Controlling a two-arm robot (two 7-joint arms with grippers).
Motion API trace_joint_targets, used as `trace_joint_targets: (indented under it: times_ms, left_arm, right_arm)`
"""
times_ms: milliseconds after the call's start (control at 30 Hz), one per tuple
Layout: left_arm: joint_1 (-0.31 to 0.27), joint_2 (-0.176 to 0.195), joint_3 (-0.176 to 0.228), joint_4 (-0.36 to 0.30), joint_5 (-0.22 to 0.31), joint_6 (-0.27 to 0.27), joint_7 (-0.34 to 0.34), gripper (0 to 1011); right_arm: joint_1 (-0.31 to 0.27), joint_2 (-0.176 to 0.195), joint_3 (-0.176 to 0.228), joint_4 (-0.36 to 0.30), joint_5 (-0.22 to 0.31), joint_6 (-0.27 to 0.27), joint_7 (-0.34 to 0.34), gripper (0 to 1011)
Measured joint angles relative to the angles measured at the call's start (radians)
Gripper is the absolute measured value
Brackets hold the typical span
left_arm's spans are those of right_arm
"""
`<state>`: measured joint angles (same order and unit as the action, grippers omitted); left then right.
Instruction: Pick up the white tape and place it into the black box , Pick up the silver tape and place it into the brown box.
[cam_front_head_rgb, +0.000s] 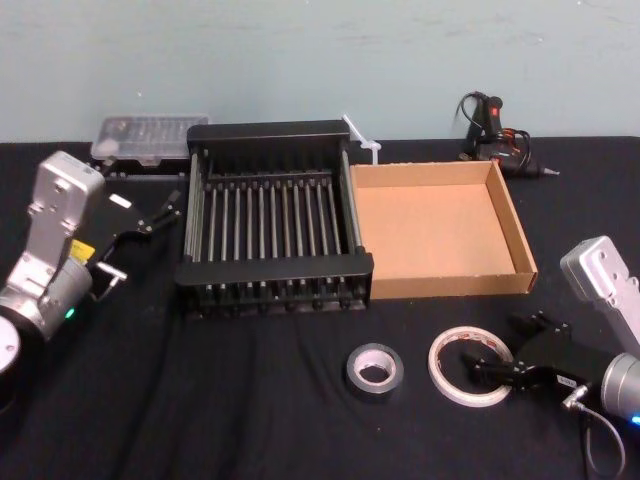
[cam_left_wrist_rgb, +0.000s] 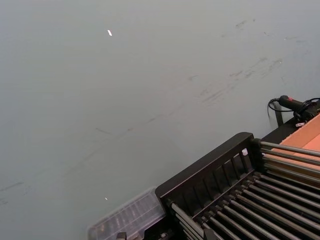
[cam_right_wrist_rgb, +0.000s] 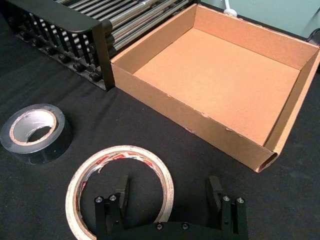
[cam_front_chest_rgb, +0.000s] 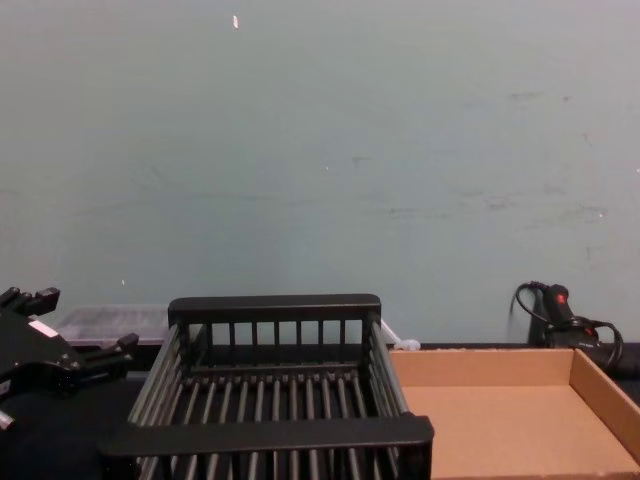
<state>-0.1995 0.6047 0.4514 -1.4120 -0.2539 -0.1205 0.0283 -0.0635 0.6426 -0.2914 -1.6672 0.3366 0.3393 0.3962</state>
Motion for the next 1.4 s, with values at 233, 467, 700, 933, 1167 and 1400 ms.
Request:
trace_joint_targets:
  times_ms: [233, 467, 700, 933, 1167, 1400]
  left_arm:
    - [0.000, 0.000, 0.000, 0.000, 0.000, 0.000, 0.000, 1001]
    - [0.000, 0.000, 0.000, 0.000, 0.000, 0.000, 0.000, 1001]
    - [0.000, 0.000, 0.000, 0.000, 0.000, 0.000, 0.000, 1002]
    - [0.000, 0.000, 0.000, 0.000, 0.000, 0.000, 0.000, 1001]
    - [0.000, 0.000, 0.000, 0.000, 0.000, 0.000, 0.000, 1001]
    - [0.000, 0.000, 0.000, 0.000, 0.000, 0.000, 0.000, 1001]
  right_arm:
    - [0.000, 0.000, -0.001, 0.000, 0.000, 0.000, -0.001, 1002]
    - [0.000, 0.000, -0.001, 0.000, 0.001, -0.001, -0.001, 902]
    - [0.000, 0.000, -0.001, 0.000, 0.001, -0.001, -0.001, 731]
    - [0.000, 0.000, -0.001, 0.000, 0.001, -0.002, -0.001, 484]
    - [0.000, 0.000, -0.001, 0.000, 0.001, -0.002, -0.001, 268]
    - [0.000, 0.000, -0.001, 0.000, 0.001, -0.002, -0.001, 94]
